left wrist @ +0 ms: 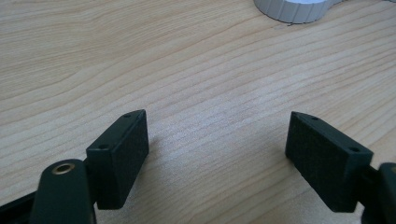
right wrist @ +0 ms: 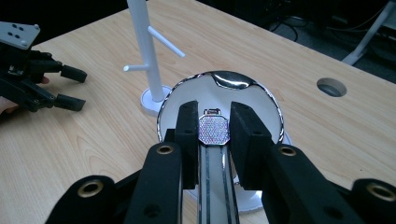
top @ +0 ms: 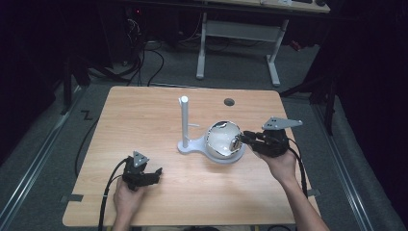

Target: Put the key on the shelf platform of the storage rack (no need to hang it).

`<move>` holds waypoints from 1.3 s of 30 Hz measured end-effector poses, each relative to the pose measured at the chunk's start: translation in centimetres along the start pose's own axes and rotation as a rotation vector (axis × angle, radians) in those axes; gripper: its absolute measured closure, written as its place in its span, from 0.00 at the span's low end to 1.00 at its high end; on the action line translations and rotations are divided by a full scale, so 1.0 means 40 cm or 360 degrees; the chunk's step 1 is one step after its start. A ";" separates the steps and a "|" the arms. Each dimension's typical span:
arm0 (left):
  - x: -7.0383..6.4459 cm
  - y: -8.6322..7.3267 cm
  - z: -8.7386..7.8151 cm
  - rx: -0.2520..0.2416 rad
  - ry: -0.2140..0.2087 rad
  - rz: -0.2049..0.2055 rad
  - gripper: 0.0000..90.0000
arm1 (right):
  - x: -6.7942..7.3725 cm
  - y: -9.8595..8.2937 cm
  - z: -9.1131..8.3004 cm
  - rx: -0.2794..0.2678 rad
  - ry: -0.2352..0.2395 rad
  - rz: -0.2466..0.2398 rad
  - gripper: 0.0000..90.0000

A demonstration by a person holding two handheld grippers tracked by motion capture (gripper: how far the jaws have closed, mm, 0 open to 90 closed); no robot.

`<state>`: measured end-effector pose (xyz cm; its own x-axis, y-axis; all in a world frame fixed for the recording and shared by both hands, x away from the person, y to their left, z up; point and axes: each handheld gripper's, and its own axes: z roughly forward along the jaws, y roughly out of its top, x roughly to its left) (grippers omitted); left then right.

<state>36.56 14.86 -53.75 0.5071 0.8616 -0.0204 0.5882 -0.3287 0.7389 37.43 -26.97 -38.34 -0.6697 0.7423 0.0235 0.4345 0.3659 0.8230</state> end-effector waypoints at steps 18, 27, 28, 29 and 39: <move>0.000 0.000 0.000 0.0001 0.0001 0.0002 0.24 | -0.035 -0.004 0.096 0.0137 -0.0011 0.0046 0.83; 0.000 0.000 0.000 0.0002 0.0001 0.0002 0.24 | -0.043 -0.012 0.138 0.0180 -0.0007 0.0067 0.83; 0.000 0.000 0.000 0.0001 0.0002 0.0002 0.24 | -0.043 -0.012 0.142 0.0182 -0.0004 0.0069 0.83; 0.000 0.000 0.000 0.0001 0.0002 0.0002 0.24 | -0.043 -0.012 0.142 0.0182 -0.0004 0.0069 0.83; 0.000 0.000 0.000 0.0002 0.0002 0.0003 0.25 | -0.037 0.000 0.181 0.0185 0.0001 0.0069 0.83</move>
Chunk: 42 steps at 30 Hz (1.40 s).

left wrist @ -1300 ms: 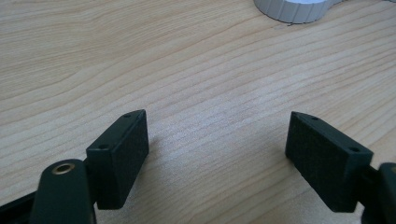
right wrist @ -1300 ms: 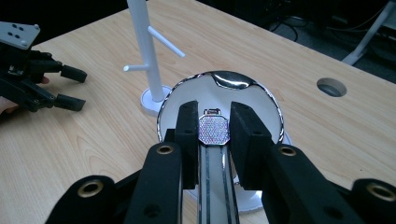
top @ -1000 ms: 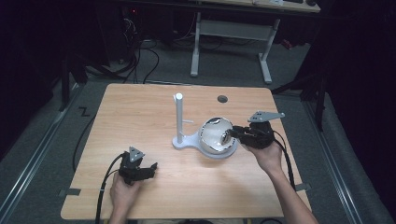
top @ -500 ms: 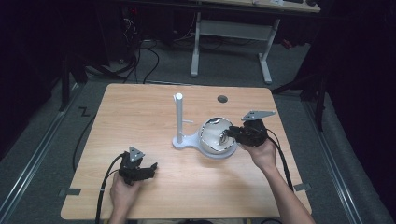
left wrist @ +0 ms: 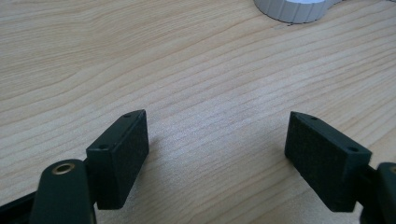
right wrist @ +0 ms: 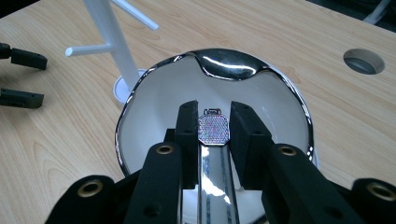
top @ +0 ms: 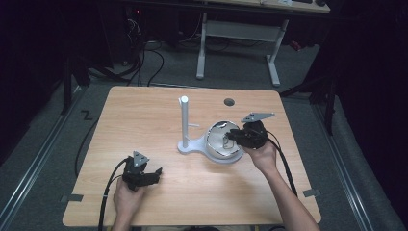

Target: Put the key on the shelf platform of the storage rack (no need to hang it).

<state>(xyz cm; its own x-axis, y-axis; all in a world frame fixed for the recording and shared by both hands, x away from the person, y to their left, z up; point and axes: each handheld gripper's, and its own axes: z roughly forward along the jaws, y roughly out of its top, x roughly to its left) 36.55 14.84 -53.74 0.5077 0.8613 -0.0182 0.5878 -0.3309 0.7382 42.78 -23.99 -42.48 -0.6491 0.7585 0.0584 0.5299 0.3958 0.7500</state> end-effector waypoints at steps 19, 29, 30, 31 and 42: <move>0.000 0.000 0.000 0.0000 0.0000 0.0000 0.25 | 0.006 0.007 0.086 0.0044 0.0040 -0.0004 0.83; 0.000 0.000 0.000 0.0000 0.0000 0.0000 0.25 | 0.001 0.003 0.124 0.0065 0.0033 0.0020 0.82; 0.000 0.000 0.000 0.0000 0.0000 0.0000 0.25 | 0.000 0.001 0.129 0.0069 0.0026 0.0014 0.82; 0.000 0.000 0.000 0.0000 0.0000 0.0000 0.25 | 0.000 0.001 0.130 0.0070 0.0026 0.0014 0.82; 0.000 0.000 0.000 -0.0001 0.0000 -0.0001 0.25 | -0.011 0.001 0.120 0.0027 0.0032 0.0063 0.72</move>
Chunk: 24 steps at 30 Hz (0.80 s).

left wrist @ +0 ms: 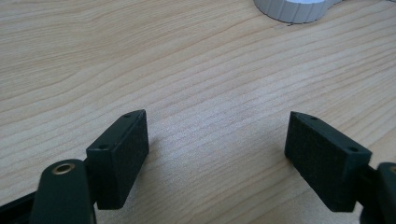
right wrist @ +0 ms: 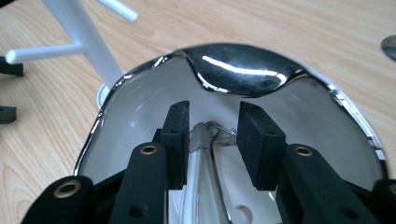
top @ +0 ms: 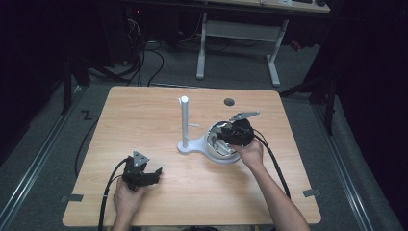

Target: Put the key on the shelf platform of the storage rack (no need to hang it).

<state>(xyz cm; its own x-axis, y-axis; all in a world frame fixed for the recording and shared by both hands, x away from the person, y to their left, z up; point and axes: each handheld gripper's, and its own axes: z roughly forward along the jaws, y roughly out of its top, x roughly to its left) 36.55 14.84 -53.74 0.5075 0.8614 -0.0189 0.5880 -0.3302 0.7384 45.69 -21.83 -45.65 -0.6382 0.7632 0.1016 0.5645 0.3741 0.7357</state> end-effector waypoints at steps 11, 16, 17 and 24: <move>0.000 0.000 0.000 0.0000 0.0000 0.0001 0.25 | -0.011 -0.001 -0.061 -0.0067 -0.0032 0.0007 0.65; 0.000 0.000 0.000 0.0001 0.0000 0.0003 0.25 | -0.017 -0.002 -0.085 -0.0083 -0.0051 0.0021 0.65; 0.000 0.000 0.000 0.0002 0.0000 0.0003 0.25 | -0.024 -0.003 -0.097 -0.0085 -0.0062 0.0019 0.65; 0.000 0.000 0.000 0.0001 0.0000 0.0003 0.25 | -0.050 -0.009 -0.137 -0.0097 -0.0086 0.0077 0.65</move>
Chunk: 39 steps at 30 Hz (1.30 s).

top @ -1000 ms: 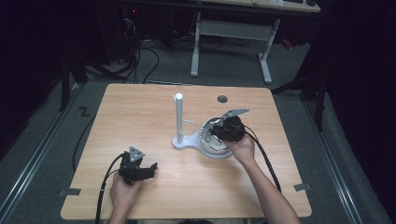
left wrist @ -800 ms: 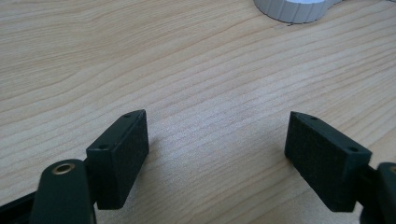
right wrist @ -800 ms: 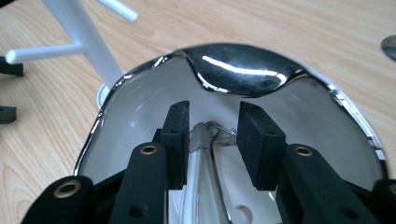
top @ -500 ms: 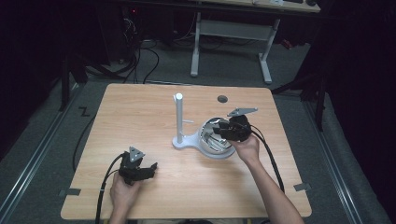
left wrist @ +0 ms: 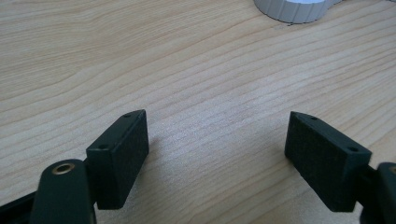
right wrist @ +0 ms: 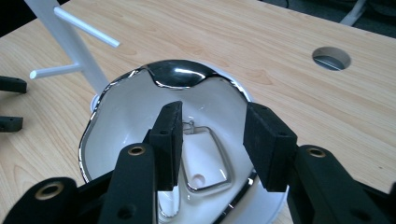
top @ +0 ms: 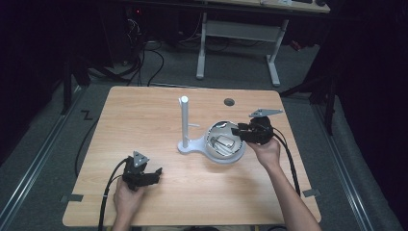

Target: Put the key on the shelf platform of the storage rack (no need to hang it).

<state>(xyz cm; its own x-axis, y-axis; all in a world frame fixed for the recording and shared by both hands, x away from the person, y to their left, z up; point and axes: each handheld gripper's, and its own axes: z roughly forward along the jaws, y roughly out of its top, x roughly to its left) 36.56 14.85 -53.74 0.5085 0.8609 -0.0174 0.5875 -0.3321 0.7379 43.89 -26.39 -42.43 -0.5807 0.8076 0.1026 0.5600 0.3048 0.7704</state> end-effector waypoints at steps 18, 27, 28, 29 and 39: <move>0.000 0.000 0.000 0.0000 0.0000 -0.0002 0.25 | -0.044 -0.033 -0.080 -0.0112 -0.0098 0.0075 0.64; 0.000 0.000 0.000 -0.0001 0.0001 -0.0001 0.25 | -0.050 -0.043 -0.114 -0.0106 -0.0138 0.0062 0.64; 0.000 0.000 0.000 0.0001 -0.0001 -0.0001 0.25 | -0.051 -0.043 -0.116 -0.0111 -0.0143 0.0062 0.64; 0.000 0.000 0.000 -0.0001 0.0001 -0.0002 0.25 | -0.052 -0.044 -0.120 -0.0109 -0.0148 0.0068 0.64; 0.000 0.000 0.000 -0.0001 0.0002 -0.0002 0.25 | -0.055 -0.052 -0.150 -0.0121 -0.0180 0.0059 0.64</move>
<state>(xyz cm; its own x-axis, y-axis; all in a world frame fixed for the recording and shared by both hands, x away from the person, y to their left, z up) 36.55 14.83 -53.75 0.5070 0.8618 -0.0175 0.5876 -0.3307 0.7385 40.45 -31.82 -40.50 -0.4879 0.8706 0.0635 0.5308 0.2381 0.8133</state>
